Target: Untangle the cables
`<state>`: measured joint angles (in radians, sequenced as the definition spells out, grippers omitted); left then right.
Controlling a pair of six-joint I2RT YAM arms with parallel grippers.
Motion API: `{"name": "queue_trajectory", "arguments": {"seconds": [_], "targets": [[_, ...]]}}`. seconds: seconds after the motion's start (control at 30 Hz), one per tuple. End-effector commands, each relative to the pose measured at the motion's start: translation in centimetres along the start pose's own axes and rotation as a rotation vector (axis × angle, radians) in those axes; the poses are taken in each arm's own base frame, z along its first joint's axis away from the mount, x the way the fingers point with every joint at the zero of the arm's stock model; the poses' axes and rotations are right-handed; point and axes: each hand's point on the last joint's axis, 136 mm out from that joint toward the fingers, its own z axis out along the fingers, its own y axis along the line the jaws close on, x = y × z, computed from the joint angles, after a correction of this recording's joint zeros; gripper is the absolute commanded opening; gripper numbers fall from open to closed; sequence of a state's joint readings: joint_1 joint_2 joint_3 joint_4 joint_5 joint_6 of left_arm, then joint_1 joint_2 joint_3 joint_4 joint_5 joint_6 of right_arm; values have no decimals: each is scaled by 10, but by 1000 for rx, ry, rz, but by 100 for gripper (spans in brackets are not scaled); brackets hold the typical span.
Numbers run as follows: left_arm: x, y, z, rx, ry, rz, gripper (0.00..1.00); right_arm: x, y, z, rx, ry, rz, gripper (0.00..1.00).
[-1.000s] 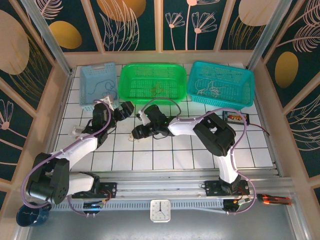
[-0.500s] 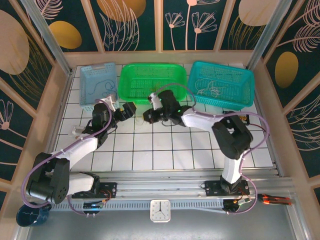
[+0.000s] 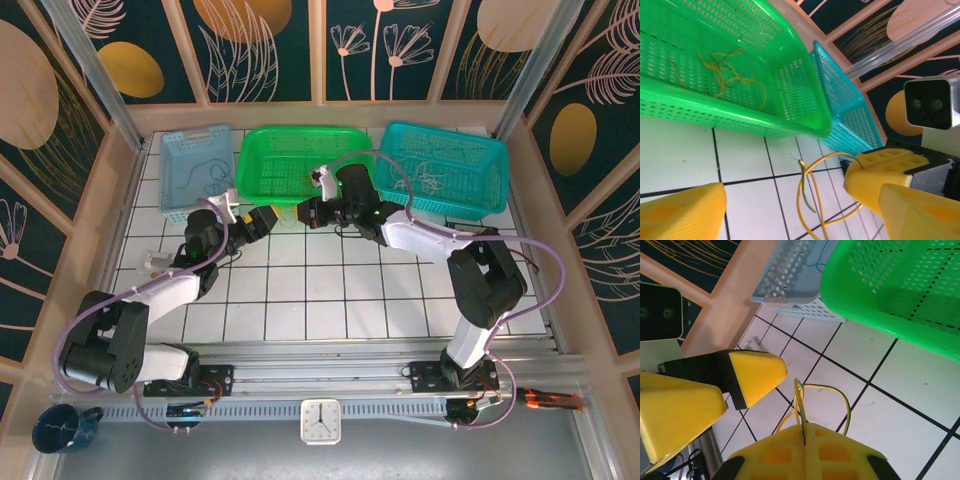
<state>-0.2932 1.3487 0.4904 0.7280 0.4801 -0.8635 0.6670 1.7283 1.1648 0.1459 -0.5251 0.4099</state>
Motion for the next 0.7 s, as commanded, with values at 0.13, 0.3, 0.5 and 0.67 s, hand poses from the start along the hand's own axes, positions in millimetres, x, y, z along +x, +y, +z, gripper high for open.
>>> {"name": "queue_trajectory", "arguments": {"seconds": [0.13,0.3,0.5,0.67], "targets": [[12,-20,6,101,24,-8,76,-11,14,-10,-40,-39,-6,0],[26,-13,14,50,47,2,72,-14,17,-11,-52,-47,-5,0],[26,4,18,-38,13,-19,61,-15,22,-15,-58,-53,-8,0],[27,14,24,-84,25,-12,49,-17,30,-20,-72,-61,-14,0]]}}
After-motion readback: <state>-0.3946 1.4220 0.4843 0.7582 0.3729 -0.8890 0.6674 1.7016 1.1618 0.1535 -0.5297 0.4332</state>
